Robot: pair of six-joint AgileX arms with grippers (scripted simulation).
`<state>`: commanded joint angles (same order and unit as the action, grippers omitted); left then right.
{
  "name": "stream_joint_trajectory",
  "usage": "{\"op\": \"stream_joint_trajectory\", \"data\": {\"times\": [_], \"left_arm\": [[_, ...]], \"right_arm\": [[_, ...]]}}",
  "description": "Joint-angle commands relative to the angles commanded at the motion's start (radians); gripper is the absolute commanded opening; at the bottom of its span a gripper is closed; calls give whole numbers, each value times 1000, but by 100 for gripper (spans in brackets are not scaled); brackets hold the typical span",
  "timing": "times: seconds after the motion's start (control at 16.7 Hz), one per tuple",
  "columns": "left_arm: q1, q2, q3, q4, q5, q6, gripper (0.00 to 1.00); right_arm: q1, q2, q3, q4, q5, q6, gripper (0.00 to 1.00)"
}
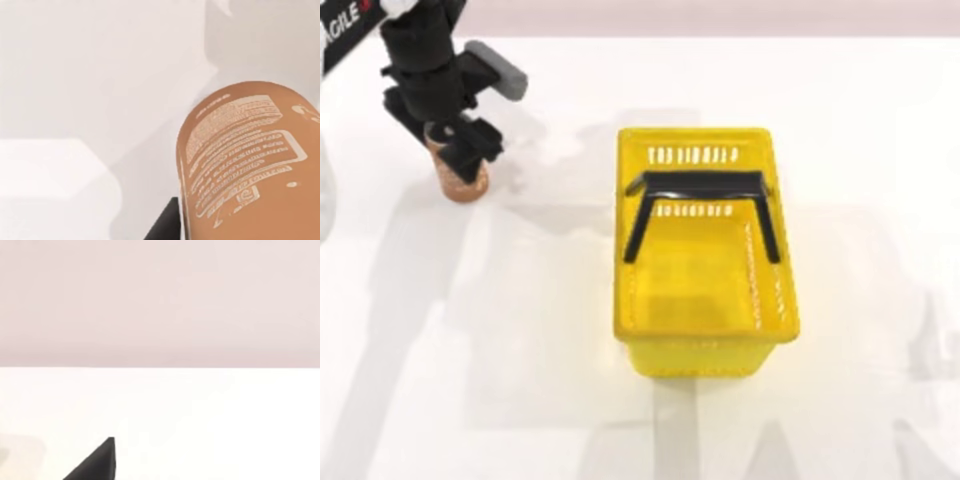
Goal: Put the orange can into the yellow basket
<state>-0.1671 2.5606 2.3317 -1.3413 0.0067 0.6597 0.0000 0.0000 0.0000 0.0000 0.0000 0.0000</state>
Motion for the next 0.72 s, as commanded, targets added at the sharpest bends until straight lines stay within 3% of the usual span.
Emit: {"op": "stream_joint_trajectory", "data": {"times": [0.48,0.72], "left_arm": [[-3,0,0,0,0,2,0],[-14,-8,-57,99,78,-34,0]], "right_arm": [[0,0,0,0,0,0,100],[0,0,0,0,0,0,100]]}}
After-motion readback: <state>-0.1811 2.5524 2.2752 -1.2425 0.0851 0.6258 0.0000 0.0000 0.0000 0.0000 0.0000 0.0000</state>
